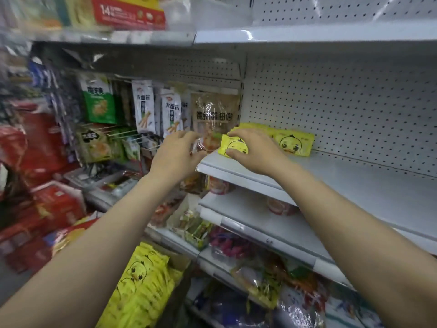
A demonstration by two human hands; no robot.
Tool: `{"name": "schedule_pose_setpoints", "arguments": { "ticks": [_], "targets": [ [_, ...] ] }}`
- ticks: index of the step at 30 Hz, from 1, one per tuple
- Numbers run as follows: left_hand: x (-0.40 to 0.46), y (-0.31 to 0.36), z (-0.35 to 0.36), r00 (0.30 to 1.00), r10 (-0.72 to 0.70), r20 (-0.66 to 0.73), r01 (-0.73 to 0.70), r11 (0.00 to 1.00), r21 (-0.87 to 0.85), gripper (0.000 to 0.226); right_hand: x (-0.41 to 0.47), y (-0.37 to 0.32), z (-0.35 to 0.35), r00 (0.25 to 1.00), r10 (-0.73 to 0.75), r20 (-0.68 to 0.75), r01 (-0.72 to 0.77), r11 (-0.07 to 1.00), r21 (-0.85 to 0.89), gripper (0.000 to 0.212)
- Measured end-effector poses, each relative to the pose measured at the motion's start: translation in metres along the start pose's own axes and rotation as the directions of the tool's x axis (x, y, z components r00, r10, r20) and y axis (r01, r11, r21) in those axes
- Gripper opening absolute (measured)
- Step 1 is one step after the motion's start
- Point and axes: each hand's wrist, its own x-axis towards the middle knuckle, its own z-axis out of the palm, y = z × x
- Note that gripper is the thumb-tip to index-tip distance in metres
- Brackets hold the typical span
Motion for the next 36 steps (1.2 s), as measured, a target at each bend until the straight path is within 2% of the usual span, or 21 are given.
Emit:
{"name": "schedule_pose_setpoints", "arguments": {
  "ticks": [3,6,11,16,23,27,31,36],
  "targets": [
    [-0.027,-0.023,-0.016,0.999,-0.048,-0.013,0.048,0.999,0.011,0.05,-0.005,-0.032,0.021,0.999,-0.045,0.001,0.044,0.996,0.074,0.049],
    [-0.046,-0.052,-0.026,0.998,-0.059,-0.034,0.059,0.998,0.016,0.049,-0.004,-0.059,0.042,0.998,-0.063,0.029,0.059,0.99,0.131,0.058],
    [-0.059,-0.115,-0.029,0.996,-0.078,-0.05,0.08,0.996,0.047,0.05,0.023,-0.101,0.089,0.994,-0.085,0.073,0.073,0.985,0.155,0.051],
    [-0.047,-0.204,-0.014,0.996,-0.088,0.017,0.086,0.992,0.097,0.052,0.073,-0.146,0.15,0.984,-0.111,0.142,0.088,0.984,0.157,0.054],
    [-0.022,-0.334,0.03,0.983,-0.079,0.166,0.059,0.991,0.119,0.049,0.143,-0.197,0.254,0.958,-0.038,0.284,-0.007,0.988,0.156,0.055],
    [-0.021,-0.395,0.071,0.955,-0.073,0.288,0.05,0.995,0.087,0.048,0.16,-0.21,0.32,0.911,0.046,0.41,-0.113,0.984,0.139,0.053],
    [-0.034,-0.439,0.121,0.901,-0.12,0.417,0.118,0.993,0.032,0.049,0.158,-0.208,0.384,0.848,0.108,0.518,-0.206,0.969,0.135,0.051],
    [-0.084,-0.478,0.194,0.771,-0.162,0.615,0.206,0.979,0.0,0.047,0.123,-0.197,0.467,0.685,0.19,0.704,-0.346,0.935,0.084,0.058]
  ]
}}
